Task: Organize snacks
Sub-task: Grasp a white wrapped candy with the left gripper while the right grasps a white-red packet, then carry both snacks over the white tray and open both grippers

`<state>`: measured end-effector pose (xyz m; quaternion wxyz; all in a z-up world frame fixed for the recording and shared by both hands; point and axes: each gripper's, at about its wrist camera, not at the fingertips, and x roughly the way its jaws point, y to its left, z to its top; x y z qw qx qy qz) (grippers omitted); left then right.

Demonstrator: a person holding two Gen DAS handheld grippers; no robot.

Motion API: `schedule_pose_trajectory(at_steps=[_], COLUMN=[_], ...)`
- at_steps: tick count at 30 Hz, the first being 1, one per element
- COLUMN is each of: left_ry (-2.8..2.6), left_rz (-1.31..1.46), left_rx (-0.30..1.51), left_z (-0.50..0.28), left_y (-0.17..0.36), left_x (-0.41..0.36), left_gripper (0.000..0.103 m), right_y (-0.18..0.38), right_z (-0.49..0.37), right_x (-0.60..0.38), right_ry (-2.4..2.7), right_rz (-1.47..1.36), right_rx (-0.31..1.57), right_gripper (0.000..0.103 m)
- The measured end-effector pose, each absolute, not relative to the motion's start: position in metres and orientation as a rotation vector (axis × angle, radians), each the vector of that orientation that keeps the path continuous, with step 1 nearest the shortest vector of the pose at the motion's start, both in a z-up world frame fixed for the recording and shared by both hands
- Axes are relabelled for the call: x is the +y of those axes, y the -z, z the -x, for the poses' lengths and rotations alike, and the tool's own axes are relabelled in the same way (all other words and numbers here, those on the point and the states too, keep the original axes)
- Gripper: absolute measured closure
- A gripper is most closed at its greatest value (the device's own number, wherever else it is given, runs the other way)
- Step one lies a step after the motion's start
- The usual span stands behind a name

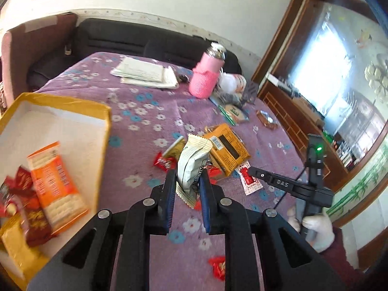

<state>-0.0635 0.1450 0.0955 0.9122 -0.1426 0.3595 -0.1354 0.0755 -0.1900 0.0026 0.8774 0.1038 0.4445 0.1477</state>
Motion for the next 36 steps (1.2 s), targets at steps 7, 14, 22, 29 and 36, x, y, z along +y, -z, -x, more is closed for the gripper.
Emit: schedule_pose_trajectory(at_steps=[7, 14, 22, 29, 36], left_ry=[0.239, 0.172, 0.076, 0.006, -0.029], left_rz=[0.344, 0.369, 0.396, 0.427, 0.435], left_rx=[0.691, 0.650, 0.638, 0.679, 0.780], left_z=[0.100, 0.134, 0.149, 0.143, 0.108], left_y=[-0.101, -0.112, -0.108, -0.101, -0.085], left_x=[0.174, 0.212, 0.261, 0.299, 0.324], left_gripper=[0.087, 0.087, 0.087, 0.087, 0.087], right_y=[0.005, 0.004, -0.038, -0.091, -0.088], right_z=[-0.082, -0.068, -0.016, 0.011, 0.015], right_x=[-0.165, -0.148, -0.149, -0.078, 0.032], right_ry=[-0.246, -0.153, -0.256, -0.533, -0.731], right_rz=[-0.089, 0.055, -0.050, -0.078, -0.039], right_rx=[0.936, 0.957, 0.902, 0.838, 0.889], right_gripper=[0.054, 0.073, 0.074, 0.074, 0.074])
